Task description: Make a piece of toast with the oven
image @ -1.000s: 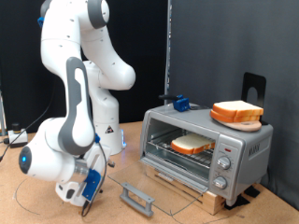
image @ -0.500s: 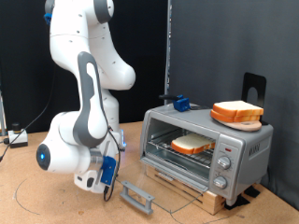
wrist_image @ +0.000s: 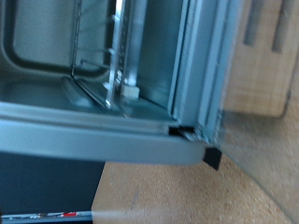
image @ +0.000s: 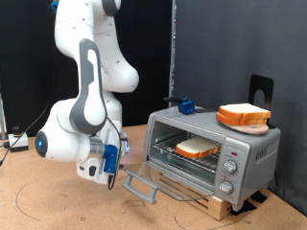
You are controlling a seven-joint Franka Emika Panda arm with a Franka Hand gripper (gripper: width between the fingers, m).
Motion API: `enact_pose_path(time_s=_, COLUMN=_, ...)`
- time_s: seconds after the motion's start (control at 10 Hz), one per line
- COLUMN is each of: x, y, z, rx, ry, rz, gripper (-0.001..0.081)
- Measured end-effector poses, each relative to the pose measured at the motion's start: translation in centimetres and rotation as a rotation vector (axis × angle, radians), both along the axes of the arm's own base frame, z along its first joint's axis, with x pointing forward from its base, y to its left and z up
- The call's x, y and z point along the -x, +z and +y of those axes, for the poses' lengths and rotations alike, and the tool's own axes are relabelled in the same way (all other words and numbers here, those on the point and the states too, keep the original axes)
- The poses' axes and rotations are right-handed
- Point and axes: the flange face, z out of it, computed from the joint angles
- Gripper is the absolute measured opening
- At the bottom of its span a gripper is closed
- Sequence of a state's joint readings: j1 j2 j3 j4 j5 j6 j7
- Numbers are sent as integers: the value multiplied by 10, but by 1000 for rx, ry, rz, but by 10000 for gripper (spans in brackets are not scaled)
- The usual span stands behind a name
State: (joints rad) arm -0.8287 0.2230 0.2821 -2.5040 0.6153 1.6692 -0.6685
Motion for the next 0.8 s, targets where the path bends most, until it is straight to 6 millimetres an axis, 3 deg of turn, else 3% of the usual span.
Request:
enact_pose_path(time_s=0.4, x=-4, y=36, z=23, rx=12, ry=52, rz=-96, gripper=807)
enact_pose_path(time_s=0.8, x=5, y=67, z=39, rx=25, ry=91, rz=-117, gripper=807)
